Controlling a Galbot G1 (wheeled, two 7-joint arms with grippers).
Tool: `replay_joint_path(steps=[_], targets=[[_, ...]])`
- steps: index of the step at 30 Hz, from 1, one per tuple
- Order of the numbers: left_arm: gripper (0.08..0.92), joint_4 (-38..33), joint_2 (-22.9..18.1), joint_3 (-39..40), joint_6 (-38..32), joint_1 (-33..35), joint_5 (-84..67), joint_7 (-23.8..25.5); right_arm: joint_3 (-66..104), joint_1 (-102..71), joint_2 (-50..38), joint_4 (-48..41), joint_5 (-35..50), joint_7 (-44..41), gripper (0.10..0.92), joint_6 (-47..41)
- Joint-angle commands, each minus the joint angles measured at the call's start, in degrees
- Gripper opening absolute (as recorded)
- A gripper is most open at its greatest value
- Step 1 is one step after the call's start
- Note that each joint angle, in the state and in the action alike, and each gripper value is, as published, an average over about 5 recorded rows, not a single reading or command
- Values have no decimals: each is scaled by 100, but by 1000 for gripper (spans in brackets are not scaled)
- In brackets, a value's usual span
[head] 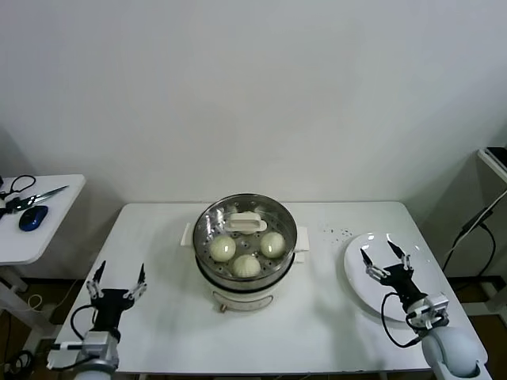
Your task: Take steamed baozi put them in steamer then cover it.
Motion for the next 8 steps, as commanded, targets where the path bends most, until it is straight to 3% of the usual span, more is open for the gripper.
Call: replay_joint_path(steps=[1,8], targets=[[823,434,-188,-488,-1004,181,-1100,113,83,-270,62,202,108,-78,823,22],[823,400,-188,-471,-921,178,-1067,196,85,-319,40,194,113,-110,823,38]])
